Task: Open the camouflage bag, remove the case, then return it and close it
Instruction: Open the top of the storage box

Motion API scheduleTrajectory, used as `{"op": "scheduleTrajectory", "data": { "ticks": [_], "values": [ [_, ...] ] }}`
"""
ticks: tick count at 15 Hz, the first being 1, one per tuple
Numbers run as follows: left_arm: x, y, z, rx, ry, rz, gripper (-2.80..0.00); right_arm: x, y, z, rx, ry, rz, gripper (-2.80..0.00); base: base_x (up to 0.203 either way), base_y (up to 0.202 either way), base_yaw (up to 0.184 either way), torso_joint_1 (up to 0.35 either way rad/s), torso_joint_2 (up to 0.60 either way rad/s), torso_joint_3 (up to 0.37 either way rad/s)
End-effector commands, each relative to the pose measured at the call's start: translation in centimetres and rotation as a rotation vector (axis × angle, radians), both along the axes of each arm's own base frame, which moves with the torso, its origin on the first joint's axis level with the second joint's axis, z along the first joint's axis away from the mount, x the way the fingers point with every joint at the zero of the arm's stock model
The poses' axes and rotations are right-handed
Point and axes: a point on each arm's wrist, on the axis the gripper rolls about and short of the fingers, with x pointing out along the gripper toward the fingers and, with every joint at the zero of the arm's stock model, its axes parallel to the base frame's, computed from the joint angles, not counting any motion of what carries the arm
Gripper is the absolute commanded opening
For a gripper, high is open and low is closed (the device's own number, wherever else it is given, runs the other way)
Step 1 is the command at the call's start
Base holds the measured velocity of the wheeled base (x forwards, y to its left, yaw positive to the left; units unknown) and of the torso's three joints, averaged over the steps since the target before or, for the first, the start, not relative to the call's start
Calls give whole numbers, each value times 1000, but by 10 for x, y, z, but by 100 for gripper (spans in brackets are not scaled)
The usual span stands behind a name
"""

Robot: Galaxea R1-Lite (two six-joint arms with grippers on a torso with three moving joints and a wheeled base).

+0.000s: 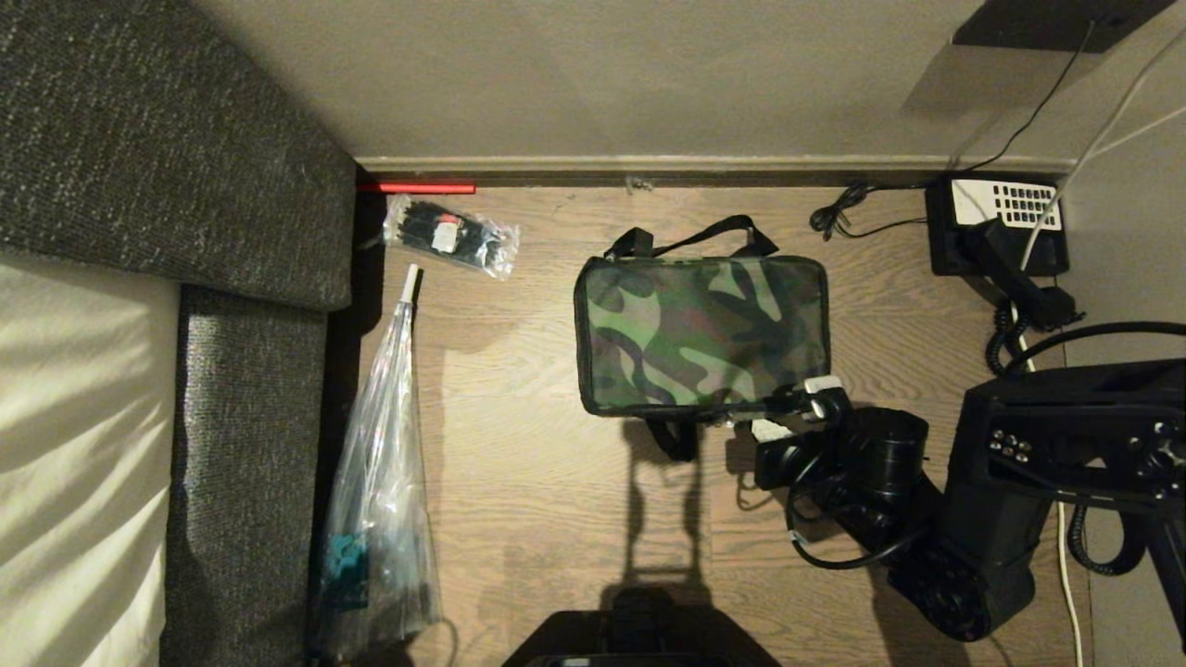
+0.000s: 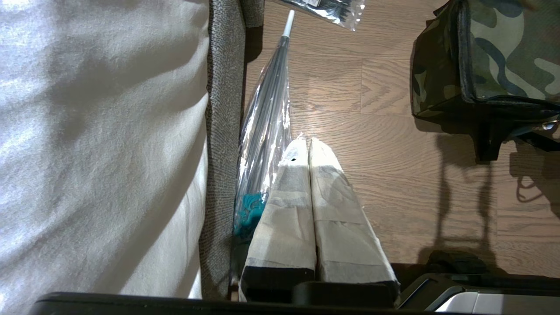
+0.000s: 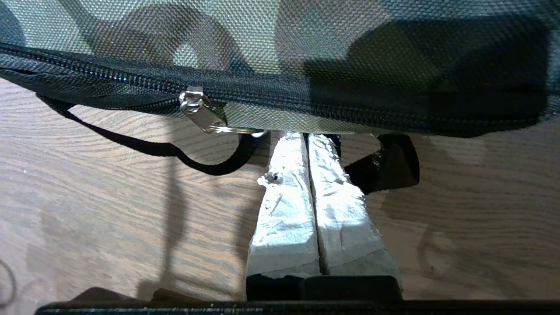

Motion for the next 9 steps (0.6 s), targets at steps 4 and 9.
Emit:
{"op": "scheduleTrajectory", "data": {
  "ticks": [4, 9],
  "values": [
    [3, 0, -11, 0, 41, -1, -280, -1, 8, 0, 0, -13, 31, -280, 0, 0, 0, 0, 0, 0],
    [3, 0, -11, 0, 39, 1, -280, 4, 22, -9, -12, -20, 59, -280, 0, 0, 0, 0, 0, 0]
  ]
}}
